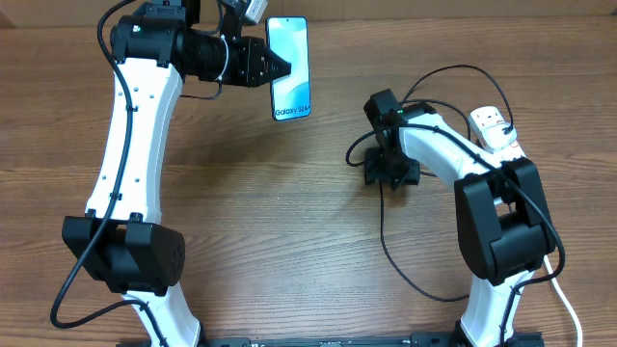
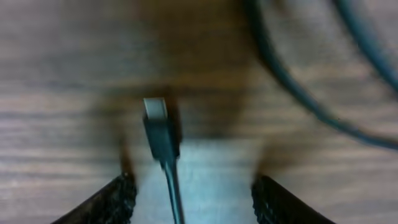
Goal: Plug charger to phone and switch on socket
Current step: 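Lower the right gripper and close it on the USB-C plug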
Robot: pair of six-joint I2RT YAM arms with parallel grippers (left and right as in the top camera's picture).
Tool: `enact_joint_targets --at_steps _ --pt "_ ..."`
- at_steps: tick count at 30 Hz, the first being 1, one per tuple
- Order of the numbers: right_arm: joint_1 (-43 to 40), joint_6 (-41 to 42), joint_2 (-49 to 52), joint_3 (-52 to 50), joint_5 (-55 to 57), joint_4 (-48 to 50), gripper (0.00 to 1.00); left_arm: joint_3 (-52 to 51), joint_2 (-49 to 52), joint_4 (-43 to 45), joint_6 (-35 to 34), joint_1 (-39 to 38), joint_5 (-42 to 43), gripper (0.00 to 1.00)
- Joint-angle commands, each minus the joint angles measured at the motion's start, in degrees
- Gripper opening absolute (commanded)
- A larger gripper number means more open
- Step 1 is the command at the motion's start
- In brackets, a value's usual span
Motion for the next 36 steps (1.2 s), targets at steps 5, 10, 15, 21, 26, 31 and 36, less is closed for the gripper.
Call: enact_joint_targets --at_steps 5,10,15,21,26,31,36 --pt "-0.13 -0.39 1.62 0.61 1.03 2.25 0.54 0.66 -0.37 0.04 -0.42 -0.37 1.25 0.05" --pt "-0.13 -0.39 1.9 0.61 1.18 2.93 0.44 0.66 -0.37 0.09 -0.44 -0.37 1.29 0.04" --pt "-0.13 -0.17 1.99 0.57 0.55 0.9 0.4 0.66 -0.39 0.04 -0.42 -0.39 1.27 0.05" --pt "-0.13 0.04 1.99 0.5 0.24 0.7 0.34 0.66 -0.37 0.15 -0.48 -0.39 1.27 0.04" --pt "-0.13 0.02 1.99 0.5 0.26 1.62 0.32 0.66 -0.37 0.15 -0.87 -0.31 1.27 0.04" --pt "-0.13 0.0 1.99 0.5 0.26 1.79 0.29 0.66 -0.37 0.17 -0.9 -0.33 1.27 0.04" --pt "-0.13 0.02 2.32 0.5 -0.26 1.75 0.24 0.66 -0.37 0.13 -0.9 -0.37 1.27 0.04"
